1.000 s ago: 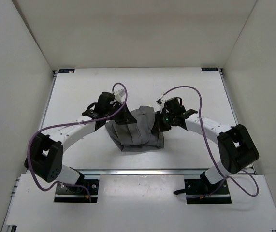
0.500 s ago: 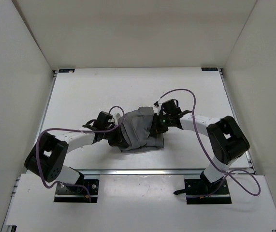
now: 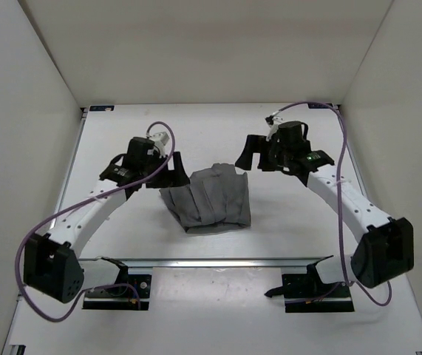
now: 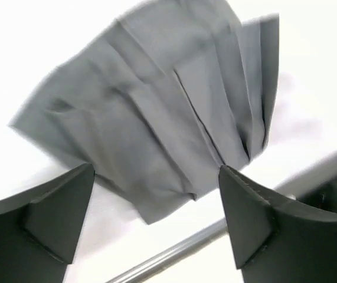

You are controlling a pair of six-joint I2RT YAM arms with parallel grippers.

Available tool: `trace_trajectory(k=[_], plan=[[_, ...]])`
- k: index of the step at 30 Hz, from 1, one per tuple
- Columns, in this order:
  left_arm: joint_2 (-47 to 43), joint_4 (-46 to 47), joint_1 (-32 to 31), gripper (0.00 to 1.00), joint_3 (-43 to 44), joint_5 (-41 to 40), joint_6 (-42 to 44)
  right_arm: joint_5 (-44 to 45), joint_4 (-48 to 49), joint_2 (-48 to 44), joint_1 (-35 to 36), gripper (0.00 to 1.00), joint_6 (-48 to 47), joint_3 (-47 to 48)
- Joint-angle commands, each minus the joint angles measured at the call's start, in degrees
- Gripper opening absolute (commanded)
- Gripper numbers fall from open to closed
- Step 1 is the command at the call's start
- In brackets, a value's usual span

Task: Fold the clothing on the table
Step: Fold the skirt

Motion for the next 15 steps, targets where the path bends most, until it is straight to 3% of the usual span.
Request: trace_trajectory(k=[1, 6, 15], plan=[[-5.6, -8.4, 2.3, 0.99, 3.6, -9.2, 6.2, 6.5, -6.3, -3.2, -1.4, 0.99, -0.9, 0.2], [-7.7, -14.9, 2.7, 0.99, 4.9, -17.8, 8.4, 6.1, -9.5, -7.3, -5.6, 1.00, -1.7, -7.0], [-15.3, -15.2, 3.4, 0.99, -3.5, -17.0, 7.6, 10.2, -8.5, -19.5, -8.5, 0.99, -1.0, -14.7]])
